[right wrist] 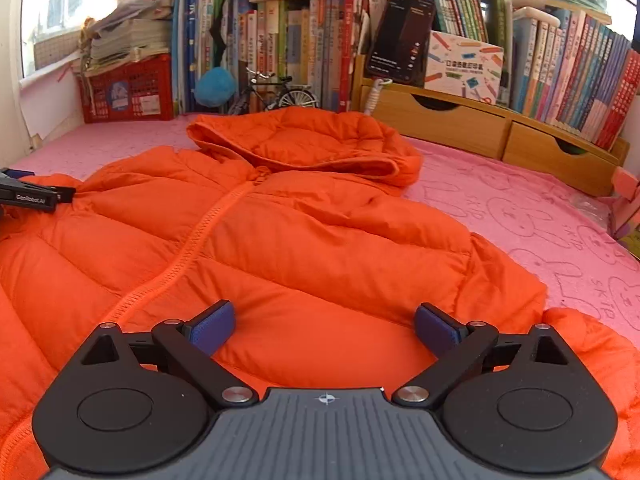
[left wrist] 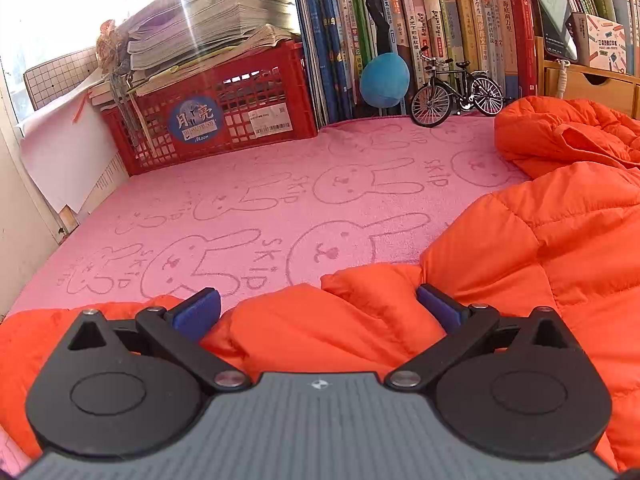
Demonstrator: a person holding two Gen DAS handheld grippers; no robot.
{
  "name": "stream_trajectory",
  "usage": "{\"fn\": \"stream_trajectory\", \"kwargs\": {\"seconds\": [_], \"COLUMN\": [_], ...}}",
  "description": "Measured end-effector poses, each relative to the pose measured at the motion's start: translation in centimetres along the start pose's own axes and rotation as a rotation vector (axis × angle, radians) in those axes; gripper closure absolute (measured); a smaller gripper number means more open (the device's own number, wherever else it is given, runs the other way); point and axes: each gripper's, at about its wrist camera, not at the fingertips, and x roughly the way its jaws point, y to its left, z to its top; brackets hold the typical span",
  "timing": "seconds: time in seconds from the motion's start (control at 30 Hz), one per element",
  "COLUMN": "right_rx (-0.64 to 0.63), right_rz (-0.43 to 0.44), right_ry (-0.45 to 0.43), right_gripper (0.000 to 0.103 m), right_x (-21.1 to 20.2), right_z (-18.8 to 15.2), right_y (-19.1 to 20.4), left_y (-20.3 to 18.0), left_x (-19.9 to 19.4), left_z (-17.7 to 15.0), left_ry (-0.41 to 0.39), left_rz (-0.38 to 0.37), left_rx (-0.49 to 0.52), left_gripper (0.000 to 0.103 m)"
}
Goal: Fold clothes
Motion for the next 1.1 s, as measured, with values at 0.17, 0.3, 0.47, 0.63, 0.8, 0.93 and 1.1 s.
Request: {"fn": "stream_trajectory", "kwargs": {"seconds": [0.17,0.3,0.47,0.63,0.8,0.93,1.1], "right_rx": [0.073,0.116,0.213,0.323,0.428,0.424,0.369], "right_rz": [-0.136,-0.262,-0.394,-0.489,-0.460,-0.507,-0.422], "right_ry": [0.010,0.009,0.016,0.020,0.027,-0.015,-0.166], "right_gripper": [0.004,0.001,0.001,0.001,0.000,0.002,0.003], "right_x": [-1.4,-2.6,-4.2,-4.8,-4.6,-5.1,-8.1], "right_z": [-2.1,-3.8,-5.7,-7.2,-7.5,-7.0,-5.2], "right_y": [-5.9,-10.1,-15.4,-19.6,-21.4,-20.0,-17.3], "left_y": [0.2,0.1,0.0,0.0,-0.3,-0.1,2.0], "left_x": [0.0,0.0,0.0,-0.1,-0.2,-0.5,-1.7], "left_z": [-0.1,-0.1,-0.1,-0.1,-0.1,-0.1,0.0], "left_ry": [0.003,0.002,0.002,0.002,-0.004,-0.022,-0.043], "left_rz": [-0.009,-0.008,-0.007,-0.004,0.010,0.006,0.025], "left_rx": [-0.010,-0.008,-0.008,-0.006,0.008,0.014,0.052], "left_gripper": [0.000,0.000,0.000,0.000,0.000,0.000,0.000]}}
